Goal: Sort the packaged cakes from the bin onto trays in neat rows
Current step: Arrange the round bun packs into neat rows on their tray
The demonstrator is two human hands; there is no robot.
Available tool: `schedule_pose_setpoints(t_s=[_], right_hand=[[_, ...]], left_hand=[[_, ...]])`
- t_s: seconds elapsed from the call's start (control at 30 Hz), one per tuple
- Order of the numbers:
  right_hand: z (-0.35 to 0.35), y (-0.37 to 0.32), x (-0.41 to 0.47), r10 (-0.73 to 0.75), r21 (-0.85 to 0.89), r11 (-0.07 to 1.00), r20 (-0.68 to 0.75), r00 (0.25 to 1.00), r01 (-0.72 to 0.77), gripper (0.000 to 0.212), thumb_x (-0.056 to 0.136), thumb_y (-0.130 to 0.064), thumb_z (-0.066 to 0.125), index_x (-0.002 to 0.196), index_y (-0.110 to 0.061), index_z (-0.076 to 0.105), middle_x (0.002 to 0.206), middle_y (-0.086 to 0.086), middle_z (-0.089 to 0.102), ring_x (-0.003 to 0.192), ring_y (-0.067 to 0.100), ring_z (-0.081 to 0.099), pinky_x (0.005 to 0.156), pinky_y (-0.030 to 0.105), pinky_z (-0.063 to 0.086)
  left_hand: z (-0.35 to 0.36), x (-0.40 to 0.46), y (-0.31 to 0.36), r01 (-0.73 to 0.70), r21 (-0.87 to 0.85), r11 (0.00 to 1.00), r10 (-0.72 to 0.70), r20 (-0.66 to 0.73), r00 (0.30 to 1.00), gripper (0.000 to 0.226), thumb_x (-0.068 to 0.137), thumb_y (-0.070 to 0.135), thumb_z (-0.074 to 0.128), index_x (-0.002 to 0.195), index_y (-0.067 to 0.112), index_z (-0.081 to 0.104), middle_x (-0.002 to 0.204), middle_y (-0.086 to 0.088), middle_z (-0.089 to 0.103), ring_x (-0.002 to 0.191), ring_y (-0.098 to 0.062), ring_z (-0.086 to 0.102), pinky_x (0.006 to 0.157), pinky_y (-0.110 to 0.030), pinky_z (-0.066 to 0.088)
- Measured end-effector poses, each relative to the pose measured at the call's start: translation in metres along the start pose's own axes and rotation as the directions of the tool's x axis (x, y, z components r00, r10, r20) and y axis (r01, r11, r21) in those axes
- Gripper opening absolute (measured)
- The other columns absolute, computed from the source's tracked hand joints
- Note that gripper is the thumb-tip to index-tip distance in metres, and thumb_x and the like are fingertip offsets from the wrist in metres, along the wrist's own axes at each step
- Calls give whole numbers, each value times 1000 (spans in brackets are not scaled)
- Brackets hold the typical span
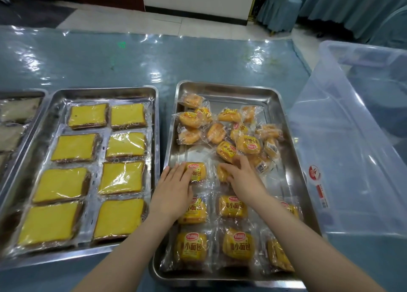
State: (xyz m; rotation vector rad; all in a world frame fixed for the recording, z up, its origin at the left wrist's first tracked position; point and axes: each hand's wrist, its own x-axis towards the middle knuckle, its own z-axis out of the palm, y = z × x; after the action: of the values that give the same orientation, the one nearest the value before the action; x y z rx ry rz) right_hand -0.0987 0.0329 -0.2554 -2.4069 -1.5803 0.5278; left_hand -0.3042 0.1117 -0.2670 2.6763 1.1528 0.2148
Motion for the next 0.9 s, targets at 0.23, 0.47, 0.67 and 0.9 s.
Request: schedule_pose_setpoints(t_s=[0.23, 0.47, 0.67, 0.9], right_hand=[[6, 9, -7, -55, -198, 976, 171, 984, 89, 65, 97, -21, 46, 144, -49, 11, 158, -6, -6, 145, 29, 1, 113, 47, 18], [-9, 3, -3, -70, -85, 993, 188, 980, 87, 69, 83, -25, 67, 140, -47, 34, 154, -5, 11, 142, 23, 5, 114, 46, 20], [-10, -14, 10, 71, 140, 989, -226, 972, -40, 35, 85, -37, 64, 120, -30, 61, 121, -8, 47, 114, 15, 39, 97, 33, 37], [-4, -16, 28, 280, 113, 959, -214, 936, -261, 38, 95, -31, 54, 132, -22, 54, 131, -3, 50, 115, 20, 47, 85, 33, 46]], left_hand=[[1, 1, -1, -5, 23, 1000, 5, 9, 1000, 56, 90, 30, 44, 143, 21, 31, 150, -3, 33, 138, -18, 29, 114, -34, -3], [-1, -1, 1, -7, 1, 1000, 7, -6, 1000, 50, 89, 28, 47, 138, 20, 38, 148, -4, 37, 137, -18, 32, 114, -34, 0], [-2, -1, 0, -11, -7, 1000, 11, -12, 1000, 51, 89, 29, 47, 138, 20, 38, 148, -4, 36, 137, -18, 32, 114, -34, 1], [-3, -2, 0, -13, -24, 1000, 12, -18, 1000, 50, 89, 28, 47, 138, 21, 38, 148, -3, 36, 137, -17, 31, 114, -32, -2]])
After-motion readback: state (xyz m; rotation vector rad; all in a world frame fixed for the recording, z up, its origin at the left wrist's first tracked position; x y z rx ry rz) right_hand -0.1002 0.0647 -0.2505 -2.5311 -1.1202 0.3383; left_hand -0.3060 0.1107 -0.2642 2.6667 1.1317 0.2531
